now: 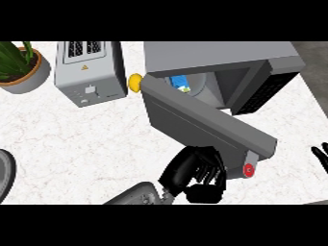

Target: Pick up the milk, place it into the microwave and close the microwave

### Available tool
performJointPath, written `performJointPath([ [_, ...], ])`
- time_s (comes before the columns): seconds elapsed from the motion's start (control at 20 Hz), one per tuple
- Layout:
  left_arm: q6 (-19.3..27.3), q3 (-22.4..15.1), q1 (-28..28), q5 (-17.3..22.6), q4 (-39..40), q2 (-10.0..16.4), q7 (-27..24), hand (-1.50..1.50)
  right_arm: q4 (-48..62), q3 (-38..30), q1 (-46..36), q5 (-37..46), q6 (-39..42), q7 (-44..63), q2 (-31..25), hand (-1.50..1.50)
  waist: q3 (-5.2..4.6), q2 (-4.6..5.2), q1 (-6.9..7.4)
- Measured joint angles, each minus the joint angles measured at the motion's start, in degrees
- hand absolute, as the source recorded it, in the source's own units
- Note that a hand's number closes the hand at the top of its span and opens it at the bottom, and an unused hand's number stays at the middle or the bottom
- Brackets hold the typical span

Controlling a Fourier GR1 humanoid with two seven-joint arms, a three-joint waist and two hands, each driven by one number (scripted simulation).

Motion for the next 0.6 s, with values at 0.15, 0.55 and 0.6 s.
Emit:
performJointPath([
  [0.15, 3.5, 0.2, -3.2, 3.2, 0.9, -0.4, -0.7, 1.50, -1.9, 0.7, -0.2, -1.3, 0.0, 1.5, -0.4, -1.50, -0.03, 0.30, -0.93],
  [0.55, 10.1, 2.3, -12.2, 10.8, 6.0, -0.9, -2.5, 1.50, -6.4, 1.5, -0.5, -5.1, -1.9, 6.1, -1.9, -1.50, -0.01, 0.96, -3.00],
  [0.6, 10.7, 2.7, -13.2, 11.6, 6.9, -1.0, -2.8, 1.50, -7.0, 1.6, -0.6, -5.4, -2.2, 6.5, -2.0, -1.50, 0.00, 1.07, -3.30],
])
